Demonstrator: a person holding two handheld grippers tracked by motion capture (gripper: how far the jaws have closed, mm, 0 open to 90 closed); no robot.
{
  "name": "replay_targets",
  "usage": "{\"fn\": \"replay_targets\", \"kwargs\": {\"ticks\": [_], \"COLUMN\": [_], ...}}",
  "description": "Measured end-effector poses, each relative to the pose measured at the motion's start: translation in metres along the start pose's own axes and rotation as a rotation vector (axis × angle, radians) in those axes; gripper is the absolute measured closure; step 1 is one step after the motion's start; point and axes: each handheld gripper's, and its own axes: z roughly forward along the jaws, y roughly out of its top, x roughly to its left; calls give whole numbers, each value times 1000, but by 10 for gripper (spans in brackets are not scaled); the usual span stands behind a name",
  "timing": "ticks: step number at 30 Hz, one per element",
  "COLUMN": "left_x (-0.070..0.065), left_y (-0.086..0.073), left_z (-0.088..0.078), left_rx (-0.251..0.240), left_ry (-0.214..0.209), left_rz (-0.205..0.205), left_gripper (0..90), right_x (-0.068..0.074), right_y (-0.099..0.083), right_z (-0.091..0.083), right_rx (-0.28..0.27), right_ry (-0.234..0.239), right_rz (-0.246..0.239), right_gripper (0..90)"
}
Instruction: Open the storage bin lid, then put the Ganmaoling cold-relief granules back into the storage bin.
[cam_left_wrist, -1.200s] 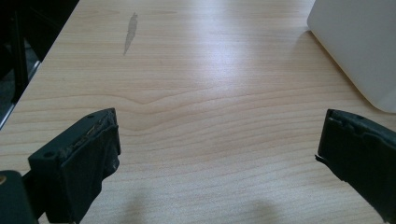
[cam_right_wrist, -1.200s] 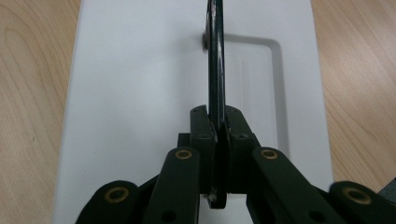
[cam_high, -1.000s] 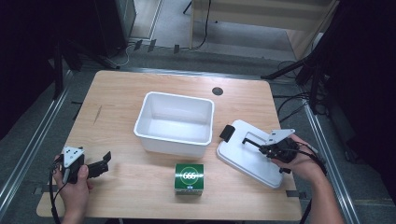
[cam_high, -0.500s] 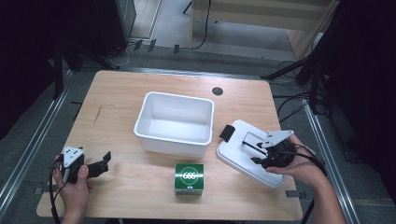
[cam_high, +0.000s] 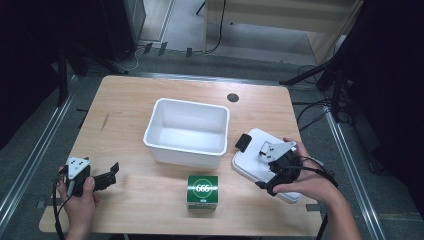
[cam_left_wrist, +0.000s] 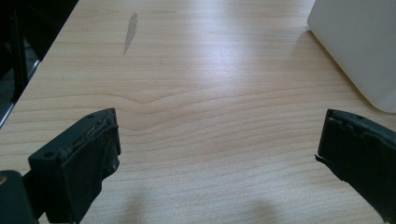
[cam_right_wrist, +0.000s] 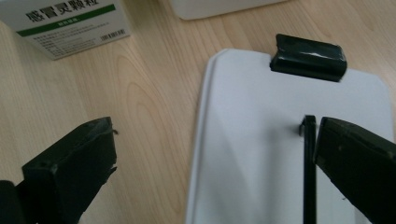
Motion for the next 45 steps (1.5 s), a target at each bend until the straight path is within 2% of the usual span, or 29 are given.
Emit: {"fn": "replay_targets", "kwargs": {"ticks": [5, 17, 31, 41, 45], "left_x": [0, 1, 1, 1, 1], "left_y": [0, 0, 1, 1, 1], "left_z": [0, 0, 2, 1, 2], "left_rx": [0, 3, 13, 12, 14], "left_ry": [-4, -4, -5, -10, -10], "left_rz": [-7, -6, -6, -7, -6], "left_gripper": [0, 0, 0, 0, 0], "right_x": [8, 37, 67, 80, 85], "right_y": [11, 45, 74, 88, 93], "right_z": [7, 24, 49, 66, 74], "right_rx": [-3, -30, -20, -11, 8], "right_ry": [21, 81, 178, 215, 227], "right_rz": [-15, -133, -228, -260, -269], "right_gripper": [0, 0, 0, 0, 0]}}
